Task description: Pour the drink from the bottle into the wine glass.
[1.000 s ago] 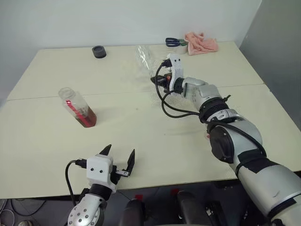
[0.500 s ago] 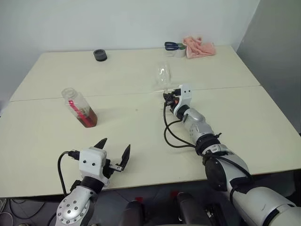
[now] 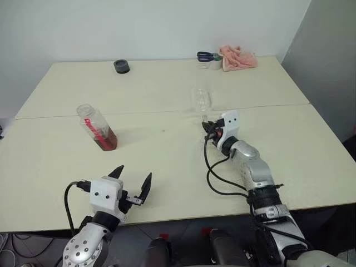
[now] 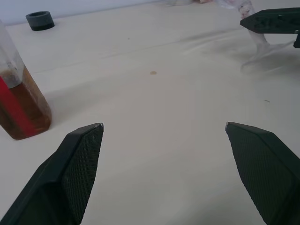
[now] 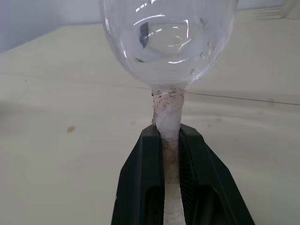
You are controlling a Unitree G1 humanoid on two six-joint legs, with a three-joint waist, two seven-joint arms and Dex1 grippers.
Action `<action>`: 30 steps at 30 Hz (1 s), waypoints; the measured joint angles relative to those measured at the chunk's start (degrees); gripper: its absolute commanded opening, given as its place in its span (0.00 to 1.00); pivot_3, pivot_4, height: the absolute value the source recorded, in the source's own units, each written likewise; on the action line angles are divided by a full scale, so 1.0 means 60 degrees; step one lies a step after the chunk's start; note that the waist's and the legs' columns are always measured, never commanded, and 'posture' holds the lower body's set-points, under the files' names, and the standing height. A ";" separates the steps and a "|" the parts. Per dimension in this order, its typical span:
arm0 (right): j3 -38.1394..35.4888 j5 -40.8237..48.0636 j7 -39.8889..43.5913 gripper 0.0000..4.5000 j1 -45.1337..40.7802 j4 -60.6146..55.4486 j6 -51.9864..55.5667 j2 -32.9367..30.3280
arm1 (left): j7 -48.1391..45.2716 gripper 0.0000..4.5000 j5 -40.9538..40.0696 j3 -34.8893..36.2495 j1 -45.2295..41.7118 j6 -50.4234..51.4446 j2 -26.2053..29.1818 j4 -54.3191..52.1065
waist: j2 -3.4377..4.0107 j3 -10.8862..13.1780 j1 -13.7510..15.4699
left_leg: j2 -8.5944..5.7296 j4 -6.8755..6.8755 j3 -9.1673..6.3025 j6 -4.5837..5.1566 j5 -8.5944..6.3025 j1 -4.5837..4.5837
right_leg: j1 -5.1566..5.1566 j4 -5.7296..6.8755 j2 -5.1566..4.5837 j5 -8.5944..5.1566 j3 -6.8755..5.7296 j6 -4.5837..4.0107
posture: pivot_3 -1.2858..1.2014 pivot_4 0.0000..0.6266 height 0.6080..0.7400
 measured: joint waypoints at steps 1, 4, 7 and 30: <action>0.0067 0.0006 -0.0010 0.03 0.0250 -0.0402 0.0196 -0.0051 | 0.0008 1.00 0.0005 0.0001 0.0013 -0.0010 -0.0007 0.0000 | -0.0004 -0.0013 0.0001 | 0.0000 -0.0004 0.0000 0.0000 0.0000 0.0000 | 0.0000 -0.0002 0.0000 -0.0001 0.0000 0.0000 | 0.52 0.24 1.00; 0.0241 0.0033 -0.0018 0.03 0.1032 -0.1427 0.0737 -0.0182 | 0.0063 1.00 0.0029 -0.0003 0.0043 -0.0095 -0.0026 0.0000 | -0.0013 -0.0058 0.0003 | 0.0000 -0.0009 0.0005 0.0000 -0.0001 0.0003 | 0.0000 -0.0006 -0.0001 -0.0005 0.0003 0.0001 | 0.52 0.24 1.00; 0.0306 0.0092 -0.0058 0.03 0.1546 -0.2140 0.1212 -0.0214 | 0.0088 1.00 0.0035 -0.0028 0.0068 -0.0148 -0.0054 0.0000 | -0.0024 -0.0086 -0.0027 | 0.0006 -0.0010 0.0020 0.0000 -0.0001 0.0017 | 0.0003 -0.0005 0.0003 -0.0009 0.0013 0.0005 | 0.52 0.24 1.00; 0.0444 -0.0237 0.0066 0.03 -0.2736 0.4485 -0.4222 0.1357 | 0.0184 1.00 -0.0042 0.0282 0.0415 -0.0006 -0.0186 -0.0505 | -0.0079 0.0013 -0.0117 | 0.0104 -0.0025 0.0147 -0.0002 -0.0005 0.0071 | -0.0016 -0.0001 0.0111 -0.0016 0.0149 0.0013 | 0.52 0.24 1.00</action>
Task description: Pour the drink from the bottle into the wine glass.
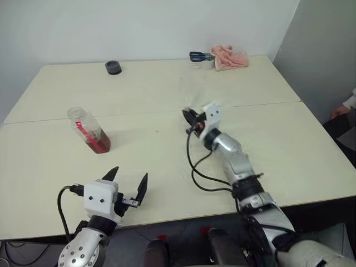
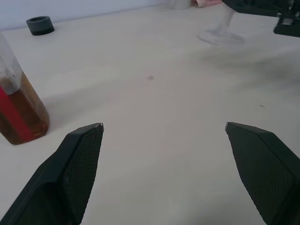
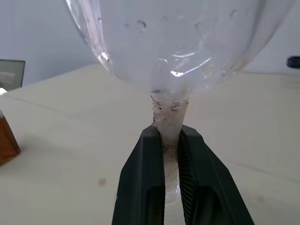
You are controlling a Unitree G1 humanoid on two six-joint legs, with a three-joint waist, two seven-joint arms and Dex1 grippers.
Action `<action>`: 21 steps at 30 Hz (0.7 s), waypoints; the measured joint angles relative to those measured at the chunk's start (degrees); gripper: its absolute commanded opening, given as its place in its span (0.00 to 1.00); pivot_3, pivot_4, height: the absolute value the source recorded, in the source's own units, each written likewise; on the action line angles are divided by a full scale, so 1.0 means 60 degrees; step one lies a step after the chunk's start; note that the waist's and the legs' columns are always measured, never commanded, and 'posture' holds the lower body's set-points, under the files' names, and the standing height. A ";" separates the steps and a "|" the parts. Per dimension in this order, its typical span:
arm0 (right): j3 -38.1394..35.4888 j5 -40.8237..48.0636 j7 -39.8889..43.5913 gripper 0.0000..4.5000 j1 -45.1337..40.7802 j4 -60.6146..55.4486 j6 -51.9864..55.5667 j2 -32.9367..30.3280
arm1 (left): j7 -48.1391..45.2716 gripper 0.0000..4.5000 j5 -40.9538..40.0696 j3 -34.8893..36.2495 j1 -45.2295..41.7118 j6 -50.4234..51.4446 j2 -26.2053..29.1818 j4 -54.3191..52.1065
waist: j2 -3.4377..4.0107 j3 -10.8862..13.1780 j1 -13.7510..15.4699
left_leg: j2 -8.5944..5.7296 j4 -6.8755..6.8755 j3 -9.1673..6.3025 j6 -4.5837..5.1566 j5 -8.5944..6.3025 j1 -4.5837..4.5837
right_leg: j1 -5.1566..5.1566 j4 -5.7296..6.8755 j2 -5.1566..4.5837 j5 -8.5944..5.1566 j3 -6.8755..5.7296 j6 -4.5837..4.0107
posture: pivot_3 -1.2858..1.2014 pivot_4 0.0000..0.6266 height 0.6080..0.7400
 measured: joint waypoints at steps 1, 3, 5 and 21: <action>-0.0007 -0.0102 -0.0058 0.03 -0.0356 0.0809 -0.0393 0.0084 | 0.0013 1.00 -0.0004 0.0057 0.0014 0.0053 0.0003 -0.0024 | 0.0000 0.0001 0.0003 | 0.0000 0.0000 0.0008 0.0001 -0.0002 0.0000 | -0.0003 -0.0001 0.0000 0.0000 0.0004 -0.0002 | 0.52 0.24 1.00; 0.0020 -0.0262 -0.0108 0.03 -0.0783 0.1975 -0.0854 0.0179 | 0.0013 1.00 -0.0023 0.0106 0.0064 0.0088 -0.0001 -0.0071 | -0.0005 0.0004 0.0003 | 0.0002 -0.0001 0.0021 0.0001 -0.0005 0.0001 | -0.0004 -0.0002 0.0000 0.0000 0.0013 -0.0002 | 0.52 0.24 1.00; 0.0051 -0.0506 -0.0123 0.03 -0.1133 0.3026 -0.1121 0.0230 | 0.0014 1.00 -0.0131 0.0280 0.0143 0.0124 -0.0006 -0.0155 | -0.0017 0.0014 0.0007 | 0.0007 -0.0001 0.0027 0.0001 -0.0006 0.0000 | -0.0007 -0.0004 0.0000 0.0001 0.0018 -0.0003 | 0.52 0.24 1.00; -0.0158 -0.0959 -0.0247 0.23 -0.1874 0.5000 -0.1925 0.0471 | -0.0101 1.00 -0.0554 0.0777 0.0286 0.0294 0.0039 -0.0488 | -0.0020 0.0031 0.0009 | 0.0022 0.0002 0.0034 0.0000 -0.0010 0.0008 | -0.0013 0.0002 0.0023 0.0000 0.0025 -0.0008 | 0.52 0.24 1.00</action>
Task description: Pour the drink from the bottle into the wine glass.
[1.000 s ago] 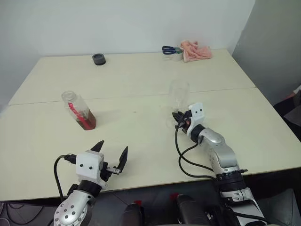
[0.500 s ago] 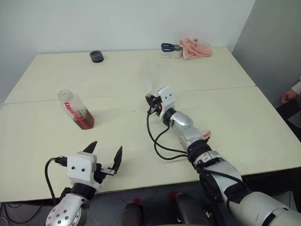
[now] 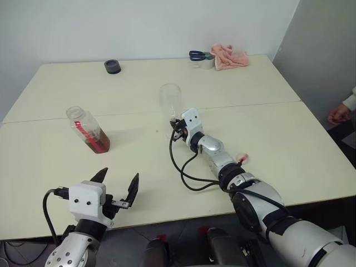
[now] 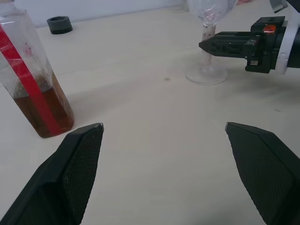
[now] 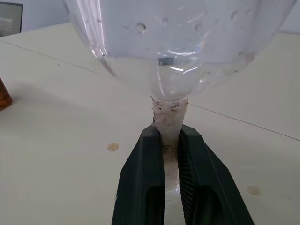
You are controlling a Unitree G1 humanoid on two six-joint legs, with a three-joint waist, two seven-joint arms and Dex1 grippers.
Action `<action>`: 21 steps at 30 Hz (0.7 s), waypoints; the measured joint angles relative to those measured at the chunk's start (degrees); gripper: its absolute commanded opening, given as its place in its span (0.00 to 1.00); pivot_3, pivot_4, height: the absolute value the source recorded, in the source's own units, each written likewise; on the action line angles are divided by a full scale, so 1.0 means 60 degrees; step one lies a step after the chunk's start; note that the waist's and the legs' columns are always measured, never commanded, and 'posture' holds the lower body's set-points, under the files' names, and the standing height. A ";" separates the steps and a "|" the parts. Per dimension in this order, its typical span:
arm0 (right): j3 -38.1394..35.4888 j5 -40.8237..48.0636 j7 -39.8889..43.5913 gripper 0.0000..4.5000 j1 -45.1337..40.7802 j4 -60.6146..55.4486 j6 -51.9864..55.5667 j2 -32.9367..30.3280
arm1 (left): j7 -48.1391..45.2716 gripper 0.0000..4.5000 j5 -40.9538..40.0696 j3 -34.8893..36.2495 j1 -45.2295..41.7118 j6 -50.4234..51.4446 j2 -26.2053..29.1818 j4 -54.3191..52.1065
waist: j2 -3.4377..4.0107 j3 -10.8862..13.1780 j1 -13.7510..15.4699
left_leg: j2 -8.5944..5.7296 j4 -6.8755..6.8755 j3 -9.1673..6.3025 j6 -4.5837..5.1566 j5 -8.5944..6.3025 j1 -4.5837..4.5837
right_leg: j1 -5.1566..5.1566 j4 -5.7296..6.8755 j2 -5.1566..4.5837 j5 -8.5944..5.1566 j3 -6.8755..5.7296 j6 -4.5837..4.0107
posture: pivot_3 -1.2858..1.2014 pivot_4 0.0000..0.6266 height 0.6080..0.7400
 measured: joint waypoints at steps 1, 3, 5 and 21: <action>0.0003 -0.0015 0.0013 0.29 0.0003 0.0020 -0.0015 0.0005 | -0.0011 1.00 -0.0014 0.0001 -0.0055 0.0006 0.0056 0.0000 | 0.0000 0.0000 0.0000 | 0.0001 0.0001 0.0000 0.0000 0.0000 0.0001 | 0.0000 0.0001 0.0001 0.0001 0.0000 -0.0001 | 0.52 0.24 1.00; 0.0003 -0.0030 0.0059 0.45 0.0008 0.0026 -0.0047 0.0005 | -0.0013 1.00 -0.0041 0.0011 -0.0107 0.0009 0.0070 0.0001 | 0.0000 0.0000 0.0000 | 0.0001 0.0001 0.0000 0.0000 0.0000 0.0001 | 0.0000 0.0001 0.0001 0.0001 0.0000 -0.0002 | 0.52 0.24 1.00; 0.0007 -0.0082 0.0172 0.60 0.0017 0.0025 -0.0087 0.0005 | -0.0013 1.00 -0.0060 0.0011 -0.0119 0.0023 0.0095 0.0001 | 0.0000 0.0000 0.0001 | 0.0001 0.0001 -0.0001 0.0000 0.0000 0.0001 | 0.0000 0.0001 0.0002 0.0001 0.0000 -0.0002 | 0.52 0.24 1.00; 0.0003 -0.0293 0.0142 0.99 0.0193 0.0026 -0.0119 -0.0019 | -0.0074 1.00 -0.0074 0.0011 -0.0274 0.0041 0.0177 0.0015 | 0.0001 0.0001 0.0001 | 0.0005 0.0001 -0.0002 0.0000 0.0000 0.0001 | 0.0001 0.0002 0.0007 0.0002 0.0001 -0.0003 | 0.52 0.24 1.00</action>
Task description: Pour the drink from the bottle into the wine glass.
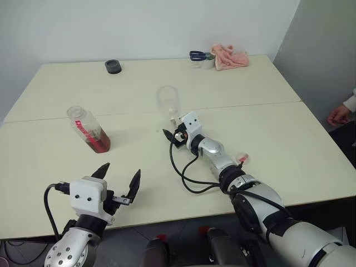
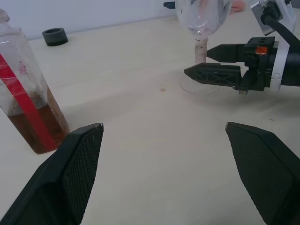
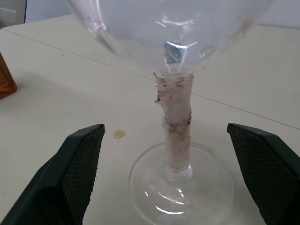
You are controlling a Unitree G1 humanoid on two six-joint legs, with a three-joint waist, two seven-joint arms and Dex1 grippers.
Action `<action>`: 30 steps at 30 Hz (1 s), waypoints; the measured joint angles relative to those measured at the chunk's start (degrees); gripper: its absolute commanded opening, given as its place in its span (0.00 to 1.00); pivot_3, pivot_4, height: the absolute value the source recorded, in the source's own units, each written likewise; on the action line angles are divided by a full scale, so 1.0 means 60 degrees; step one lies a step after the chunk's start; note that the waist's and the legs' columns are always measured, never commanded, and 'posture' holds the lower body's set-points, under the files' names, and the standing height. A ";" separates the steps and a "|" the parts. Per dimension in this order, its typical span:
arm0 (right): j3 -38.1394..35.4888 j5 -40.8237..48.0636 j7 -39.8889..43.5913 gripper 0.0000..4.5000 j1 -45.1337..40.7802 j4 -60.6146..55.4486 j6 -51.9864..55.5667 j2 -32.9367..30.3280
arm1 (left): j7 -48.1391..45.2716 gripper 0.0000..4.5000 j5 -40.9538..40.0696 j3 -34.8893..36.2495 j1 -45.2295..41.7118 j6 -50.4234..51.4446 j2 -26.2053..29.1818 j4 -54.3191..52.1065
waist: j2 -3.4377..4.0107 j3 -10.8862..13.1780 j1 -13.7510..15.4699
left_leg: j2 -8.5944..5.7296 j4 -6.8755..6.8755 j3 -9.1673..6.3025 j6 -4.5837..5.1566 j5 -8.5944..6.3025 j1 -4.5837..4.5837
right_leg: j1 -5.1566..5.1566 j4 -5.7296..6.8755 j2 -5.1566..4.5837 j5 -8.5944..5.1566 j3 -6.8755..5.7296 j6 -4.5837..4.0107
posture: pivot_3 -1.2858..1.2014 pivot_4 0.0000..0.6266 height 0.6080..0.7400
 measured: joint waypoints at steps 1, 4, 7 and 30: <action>0.0000 0.0000 0.0003 0.99 0.0000 0.0000 0.0001 -0.0001 | -0.0025 1.00 0.0000 0.0000 0.0006 0.0000 0.0000 0.0000 | 0.0000 0.0000 -0.0001 | 0.0000 0.0000 0.0000 0.0000 0.0000 0.0000 | 0.0000 0.0000 0.0000 0.0000 0.0000 0.0000 | 0.52 0.24 1.00; -0.0002 0.0000 -0.0003 0.99 0.0000 0.0000 0.0007 -0.0007 | -0.0053 1.00 0.0004 -0.0001 0.0010 0.0000 0.0000 0.0000 | 0.0000 0.0000 0.0000 | 0.0000 0.0000 0.0000 0.0000 0.0000 0.0000 | 0.0000 0.0000 0.0001 0.0000 0.0001 0.0000 | 0.52 0.24 1.00; -0.0003 0.0000 -0.0025 0.99 0.0000 0.0000 0.0020 -0.0024 | -0.0076 1.00 0.0005 -0.0001 0.0010 0.0000 0.0000 0.0000 | 0.0000 0.0000 0.0000 | 0.0000 0.0000 0.0000 0.0000 0.0000 0.0000 | 0.0000 0.0000 0.0001 0.0000 0.0000 0.0000 | 0.52 0.24 1.00; 0.0313 0.2905 0.3700 0.99 0.5650 -1.3197 0.6409 -0.4362 | 0.0836 1.00 -0.0105 0.1186 -0.0707 -0.0077 -0.0893 0.1296 | 0.0004 0.0022 0.0045 | 0.0019 0.0001 -0.0004 -0.0003 -0.0016 0.0003 | 0.0000 -0.0011 0.0033 -0.0032 0.0030 0.0052 | 0.52 0.24 1.00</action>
